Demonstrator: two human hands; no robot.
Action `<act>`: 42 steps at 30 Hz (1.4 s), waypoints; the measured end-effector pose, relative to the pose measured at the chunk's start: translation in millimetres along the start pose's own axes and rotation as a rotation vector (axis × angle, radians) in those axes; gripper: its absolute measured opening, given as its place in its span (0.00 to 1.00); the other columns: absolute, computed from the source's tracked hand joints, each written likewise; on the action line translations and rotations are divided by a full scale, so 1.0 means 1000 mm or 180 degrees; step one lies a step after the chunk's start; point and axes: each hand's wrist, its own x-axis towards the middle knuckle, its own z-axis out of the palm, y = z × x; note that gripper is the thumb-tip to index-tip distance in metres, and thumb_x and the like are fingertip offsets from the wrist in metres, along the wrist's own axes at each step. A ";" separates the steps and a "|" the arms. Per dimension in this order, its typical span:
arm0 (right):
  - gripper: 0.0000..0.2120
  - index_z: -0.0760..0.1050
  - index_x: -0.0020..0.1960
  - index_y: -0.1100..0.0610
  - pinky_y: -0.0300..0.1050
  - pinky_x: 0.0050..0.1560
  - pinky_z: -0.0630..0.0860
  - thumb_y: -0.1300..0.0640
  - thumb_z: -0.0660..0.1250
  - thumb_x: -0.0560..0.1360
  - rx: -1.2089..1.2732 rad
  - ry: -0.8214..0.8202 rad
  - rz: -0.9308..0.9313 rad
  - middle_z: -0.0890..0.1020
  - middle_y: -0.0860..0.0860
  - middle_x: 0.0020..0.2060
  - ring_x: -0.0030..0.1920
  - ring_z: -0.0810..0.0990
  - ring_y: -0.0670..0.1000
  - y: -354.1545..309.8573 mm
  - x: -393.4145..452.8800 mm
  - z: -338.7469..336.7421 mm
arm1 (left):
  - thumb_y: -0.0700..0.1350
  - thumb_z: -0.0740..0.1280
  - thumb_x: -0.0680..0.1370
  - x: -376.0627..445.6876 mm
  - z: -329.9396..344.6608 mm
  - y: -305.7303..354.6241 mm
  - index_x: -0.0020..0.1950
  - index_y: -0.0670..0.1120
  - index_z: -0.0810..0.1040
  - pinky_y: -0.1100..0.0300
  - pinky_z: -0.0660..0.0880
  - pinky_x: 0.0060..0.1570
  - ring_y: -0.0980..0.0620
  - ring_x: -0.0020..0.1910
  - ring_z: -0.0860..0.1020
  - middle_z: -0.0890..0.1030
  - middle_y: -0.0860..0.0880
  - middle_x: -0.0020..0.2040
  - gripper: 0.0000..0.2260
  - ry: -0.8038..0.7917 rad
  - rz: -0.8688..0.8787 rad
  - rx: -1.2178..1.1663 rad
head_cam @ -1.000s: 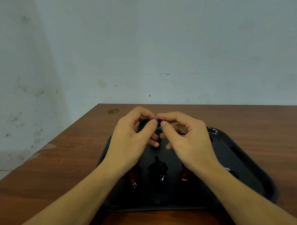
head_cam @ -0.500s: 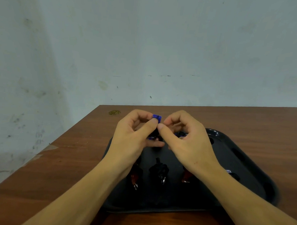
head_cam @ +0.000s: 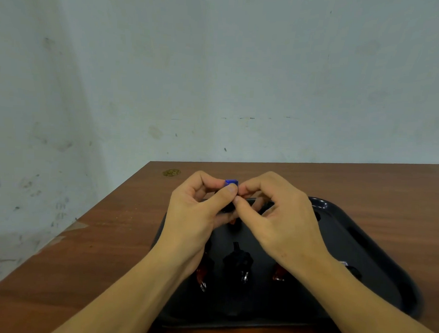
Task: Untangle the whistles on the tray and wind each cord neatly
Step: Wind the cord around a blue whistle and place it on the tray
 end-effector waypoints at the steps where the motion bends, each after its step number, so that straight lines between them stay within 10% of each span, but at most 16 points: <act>1: 0.04 0.82 0.47 0.46 0.32 0.35 0.73 0.54 0.73 0.73 0.0113 -0.0011 0.0137 0.81 0.41 0.40 0.38 0.80 0.46 0.000 0.000 0.000 | 0.34 0.69 0.76 0.000 0.000 -0.001 0.44 0.38 0.75 0.51 0.83 0.46 0.41 0.45 0.85 0.83 0.38 0.45 0.04 0.0024 0.0020 0.0019; 8: 0.05 0.81 0.42 0.47 0.31 0.31 0.70 0.56 0.73 0.73 0.0649 -0.0269 0.0725 0.81 0.40 0.34 0.29 0.74 0.40 0.000 0.004 -0.001 | 0.35 0.67 0.79 -0.002 0.000 -0.006 0.49 0.36 0.78 0.58 0.82 0.43 0.41 0.51 0.85 0.84 0.36 0.50 0.02 -0.0105 -0.0016 0.0158; 15: 0.02 0.78 0.42 0.47 0.52 0.38 0.83 0.52 0.67 0.74 0.0681 -0.0267 0.0974 0.83 0.46 0.35 0.34 0.81 0.47 0.000 0.003 -0.003 | 0.37 0.67 0.80 0.002 -0.003 -0.006 0.50 0.43 0.80 0.56 0.83 0.40 0.46 0.45 0.85 0.84 0.44 0.46 0.04 -0.0285 0.0656 0.1413; 29: 0.01 0.76 0.47 0.48 0.40 0.34 0.77 0.52 0.67 0.78 -0.0169 -0.0331 0.0412 0.81 0.45 0.31 0.33 0.80 0.45 -0.002 0.005 -0.007 | 0.44 0.65 0.80 -0.005 -0.006 0.003 0.46 0.49 0.81 0.64 0.78 0.27 0.56 0.31 0.83 0.82 0.52 0.35 0.06 -0.0230 0.1069 0.2739; 38: 0.08 0.79 0.46 0.57 0.55 0.45 0.85 0.64 0.63 0.80 0.1398 -0.0550 0.1438 0.83 0.51 0.32 0.33 0.84 0.51 -0.006 0.011 -0.008 | 0.39 0.65 0.81 -0.005 -0.007 -0.001 0.50 0.47 0.83 0.53 0.84 0.38 0.53 0.39 0.84 0.84 0.54 0.41 0.07 -0.0274 0.1376 0.2392; 42: 0.11 0.81 0.46 0.60 0.48 0.43 0.85 0.64 0.61 0.81 0.1993 -0.0855 0.1882 0.81 0.57 0.35 0.34 0.82 0.50 -0.006 0.015 -0.014 | 0.36 0.64 0.81 -0.006 -0.008 0.000 0.57 0.48 0.82 0.55 0.83 0.39 0.52 0.45 0.84 0.83 0.54 0.49 0.10 -0.0404 0.1584 0.2384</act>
